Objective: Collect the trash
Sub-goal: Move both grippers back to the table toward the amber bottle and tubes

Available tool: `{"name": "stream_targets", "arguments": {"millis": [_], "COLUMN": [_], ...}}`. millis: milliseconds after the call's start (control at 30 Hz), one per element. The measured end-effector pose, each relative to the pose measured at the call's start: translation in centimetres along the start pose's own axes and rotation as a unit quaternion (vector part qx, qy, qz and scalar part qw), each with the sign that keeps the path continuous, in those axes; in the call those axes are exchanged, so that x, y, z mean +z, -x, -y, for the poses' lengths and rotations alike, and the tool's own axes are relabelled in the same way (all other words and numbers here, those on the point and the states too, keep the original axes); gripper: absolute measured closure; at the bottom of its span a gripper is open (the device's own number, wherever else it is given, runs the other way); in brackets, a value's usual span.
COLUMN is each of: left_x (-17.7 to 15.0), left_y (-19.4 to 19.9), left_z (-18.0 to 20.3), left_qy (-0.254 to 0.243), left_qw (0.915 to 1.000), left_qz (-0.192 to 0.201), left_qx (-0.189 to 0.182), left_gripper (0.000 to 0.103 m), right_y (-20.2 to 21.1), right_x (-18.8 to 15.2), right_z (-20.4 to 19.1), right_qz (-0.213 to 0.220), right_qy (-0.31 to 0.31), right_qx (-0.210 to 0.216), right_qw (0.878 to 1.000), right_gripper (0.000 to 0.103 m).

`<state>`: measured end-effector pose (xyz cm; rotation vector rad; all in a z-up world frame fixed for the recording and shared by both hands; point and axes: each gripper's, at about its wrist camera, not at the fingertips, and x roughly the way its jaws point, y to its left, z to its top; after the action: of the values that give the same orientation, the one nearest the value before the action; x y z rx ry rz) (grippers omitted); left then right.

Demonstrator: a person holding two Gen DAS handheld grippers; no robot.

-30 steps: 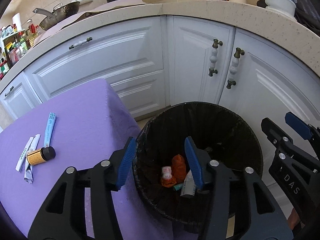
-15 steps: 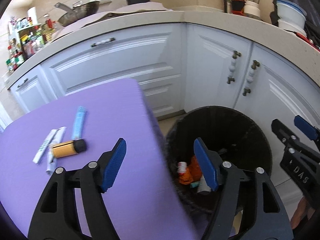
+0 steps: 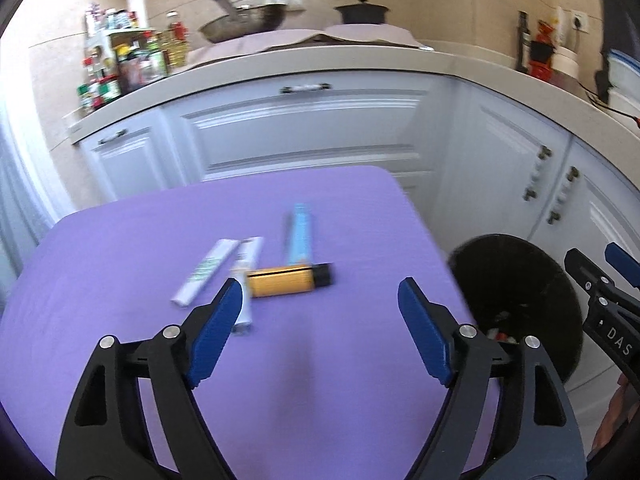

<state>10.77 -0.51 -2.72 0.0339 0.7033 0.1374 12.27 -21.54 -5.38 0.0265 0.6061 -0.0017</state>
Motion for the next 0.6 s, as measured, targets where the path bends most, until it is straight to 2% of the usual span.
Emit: {"name": "stream_targets", "arguments": {"millis": [433,600], "left_x": [-1.8,-2.5], "left_y": [0.5,0.5], "left_z": [-10.0,-13.3], "left_qy": [0.062,0.088], "left_qw": [0.9953,0.9916], "left_qz": [-0.008,-0.013], "left_qx": [0.074,0.094], "left_gripper": [0.023,0.023], "right_y": [-0.7,-1.5], "right_x": [0.5,0.4], "right_z": [-10.8,-14.5], "right_qz": [-0.014,-0.025], "right_qy": [0.057,0.073], "right_qx": [0.084,0.110], "right_qw": [0.995,0.991], "right_gripper": [0.031,0.026]}}
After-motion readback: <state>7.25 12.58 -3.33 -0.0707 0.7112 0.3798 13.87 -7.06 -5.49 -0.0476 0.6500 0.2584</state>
